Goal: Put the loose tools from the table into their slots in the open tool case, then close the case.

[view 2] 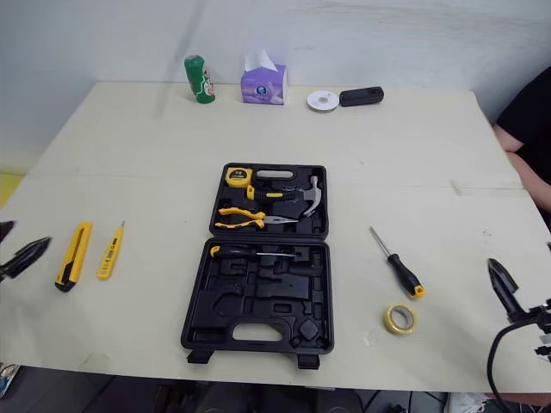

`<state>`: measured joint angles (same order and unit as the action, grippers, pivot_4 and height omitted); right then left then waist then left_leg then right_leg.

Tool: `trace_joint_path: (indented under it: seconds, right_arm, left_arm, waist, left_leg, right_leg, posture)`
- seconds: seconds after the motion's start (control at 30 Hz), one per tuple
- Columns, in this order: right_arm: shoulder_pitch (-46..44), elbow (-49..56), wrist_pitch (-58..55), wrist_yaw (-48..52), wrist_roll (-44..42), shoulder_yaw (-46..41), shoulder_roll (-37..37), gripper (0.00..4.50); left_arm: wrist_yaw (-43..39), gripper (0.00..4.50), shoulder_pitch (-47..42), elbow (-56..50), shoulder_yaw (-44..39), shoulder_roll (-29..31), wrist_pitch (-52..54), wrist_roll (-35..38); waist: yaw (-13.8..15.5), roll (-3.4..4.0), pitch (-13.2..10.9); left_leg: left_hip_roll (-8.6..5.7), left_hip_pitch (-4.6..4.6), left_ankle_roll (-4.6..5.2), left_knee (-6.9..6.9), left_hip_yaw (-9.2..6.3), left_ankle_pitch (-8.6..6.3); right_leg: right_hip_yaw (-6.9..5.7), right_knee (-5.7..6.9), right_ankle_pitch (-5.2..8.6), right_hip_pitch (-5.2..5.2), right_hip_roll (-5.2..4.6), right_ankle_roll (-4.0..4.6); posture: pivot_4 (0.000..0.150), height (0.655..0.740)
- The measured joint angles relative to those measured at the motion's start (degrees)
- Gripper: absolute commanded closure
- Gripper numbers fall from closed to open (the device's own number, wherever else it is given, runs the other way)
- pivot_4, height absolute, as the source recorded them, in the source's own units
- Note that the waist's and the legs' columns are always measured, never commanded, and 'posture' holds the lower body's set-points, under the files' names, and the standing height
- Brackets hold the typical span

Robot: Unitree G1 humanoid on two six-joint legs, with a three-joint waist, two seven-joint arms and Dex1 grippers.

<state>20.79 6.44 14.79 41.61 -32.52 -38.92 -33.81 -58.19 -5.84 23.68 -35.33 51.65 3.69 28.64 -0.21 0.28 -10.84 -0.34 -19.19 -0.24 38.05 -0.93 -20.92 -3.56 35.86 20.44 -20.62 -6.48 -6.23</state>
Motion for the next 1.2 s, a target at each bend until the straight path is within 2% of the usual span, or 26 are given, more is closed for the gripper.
trace_joint_path:
  seconds: [0.13, 0.27, 0.37, 0.5, 0.57, 0.73, 0.9, 1.2]
  right_arm:
    - [2.71, 7.43, -7.12, -1.42, -0.15, 1.72, -0.23, 0.0]
    - [7.08, 13.15, -14.65, -2.32, -0.87, 2.51, -1.5, 0.0]
    - [10.7, 20.92, -26.67, -2.75, -7.44, 2.48, -5.99, 0.0]
    - [8.57, 23.0, -38.82, -6.08, -10.01, 2.69, -11.76, 0.0]
    - [4.54, 22.84, -45.3, -7.45, -11.67, 4.21, -14.92, 0.0]
    - [1.25, 22.2, -55.11, -8.55, -13.23, 6.03, -17.5, 0.0]
    - [-2.19, 19.58, -57.64, -9.14, -11.95, 8.19, -17.2, 0.0]
    - [-6.07, 15.53, -58.58, -8.67, -7.27, 13.82, -16.71, 0.0]
  left_arm:
    - [-1.09, 0.06, -0.79, -13.62, 6.19, -2.96, 3.84, 1.84]
    - [-2.43, 0.06, -0.73, -21.21, 10.67, -3.54, 7.18, 3.15]
    - [-4.19, 0.06, -1.99, -28.5, 16.39, -4.03, 13.07, 6.31]
    - [-3.93, 0.06, -5.11, -34.42, 20.21, -4.78, 18.55, 9.4]
    - [-3.46, 0.06, -6.9, -39.27, 23.69, -5.7, 22.38, 11.26]
    - [-2.84, 0.06, -9.02, -45.65, 27.59, -5.73, 31.39, 16.94]
    - [0.17, 0.06, -11.86, -48.01, 27.64, -8.11, 35.21, 20.58]
    - [1.11, 0.06, -11.86, -50.74, 28.56, -8.29, 37.85, 21.93]
  waist:
    - [0.13, -0.01, 0.0]
    - [0.07, 0.0, 0.0]
    - [-0.05, 0.04, -0.02]
    - [0.2, 0.04, -0.02]
    - [0.21, 0.04, -0.02]
    - [0.31, 0.04, -0.02]
    - [0.42, 0.03, -0.03]
    - [0.36, 0.03, -0.03]
  left_leg:
    - [-0.01, -0.02, 0.02, 0.03, -0.01, 0.01]
    - [0.0, -0.02, 0.02, 0.02, -0.01, 0.02]
    - [0.03, 0.02, 0.0, 0.08, 0.0, 0.06]
    - [0.01, 0.0, 0.01, 0.12, -0.04, 0.08]
    - [-0.01, -0.01, 0.03, 0.12, -0.04, 0.09]
    - [0.04, -0.11, 0.02, 0.08, -0.11, 0.1]
    - [-0.06, -0.12, 0.08, 0.24, -0.08, 0.14]
    - [-0.06, -0.13, 0.07, 0.21, -0.07, 0.14]
  right_leg:
    - [0.0, 0.01, -0.01, 0.03, 0.03, -0.02]
    - [0.01, -0.01, -0.01, 0.03, 0.07, -0.02]
    - [0.07, -0.12, -0.01, 0.07, 0.12, -0.02]
    - [0.06, -0.14, -0.01, 0.08, 0.11, -0.03]
    - [0.07, -0.19, -0.04, 0.1, 0.11, -0.06]
    - [-0.02, -0.14, -0.04, 0.08, 0.22, -0.07]
    - [0.04, -0.26, -0.11, 0.14, 0.18, -0.19]
    - [0.05, -0.29, -0.11, 0.11, 0.22, -0.19]
  posture:
    - [0.15, 0.74]
    - [0.15, 0.74]
    - [0.15, 0.74]
    - [0.15, 0.74]
    - [0.15, 0.74]
    - [0.15, 0.74]
    - [0.15, 0.74]
    - [0.15, 0.74]
